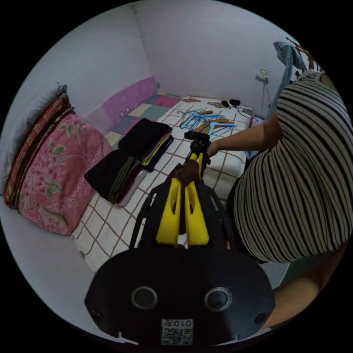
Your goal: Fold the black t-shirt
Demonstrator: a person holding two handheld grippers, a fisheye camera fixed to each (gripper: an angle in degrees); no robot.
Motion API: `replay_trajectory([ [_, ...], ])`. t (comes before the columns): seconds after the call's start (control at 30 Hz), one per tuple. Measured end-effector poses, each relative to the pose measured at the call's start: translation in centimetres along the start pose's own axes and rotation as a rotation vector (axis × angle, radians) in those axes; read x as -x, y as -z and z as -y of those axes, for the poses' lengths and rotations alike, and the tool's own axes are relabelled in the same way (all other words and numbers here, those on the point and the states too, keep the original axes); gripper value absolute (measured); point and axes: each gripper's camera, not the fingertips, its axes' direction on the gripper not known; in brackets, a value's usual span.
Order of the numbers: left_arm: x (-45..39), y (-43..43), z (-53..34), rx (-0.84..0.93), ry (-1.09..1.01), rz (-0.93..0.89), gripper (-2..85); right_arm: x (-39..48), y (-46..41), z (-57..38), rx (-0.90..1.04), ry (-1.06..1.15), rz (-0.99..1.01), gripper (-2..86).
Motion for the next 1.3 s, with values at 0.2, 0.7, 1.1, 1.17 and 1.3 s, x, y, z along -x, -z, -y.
replay_trajectory([
  [0.2,3.1,-2.0,-5.3,0.090,0.110,-0.032,-0.4,4.8,3.0,3.3,-0.097,-0.186,-0.183,2.4],
  [0.7,3.0,-15.0,-11.3,0.032,0.100,-0.320,-0.4,26.0,10.8,14.5,-0.049,-0.353,-0.658,1.3],
  [1.1,0.7,-15.0,-17.5,0.034,0.169,-0.318,-0.3,35.8,10.2,21.5,-0.061,-0.426,-0.679,1.2],
  [1.17,0.1,-15.1,-18.3,0.049,0.185,-0.339,-0.3,37.0,10.0,22.5,-0.051,-0.422,-0.683,1.2],
  [1.3,-0.3,-13.7,-20.2,0.071,0.267,-0.292,-0.3,38.8,9.7,24.0,0.006,-0.466,-0.725,1.3],
])
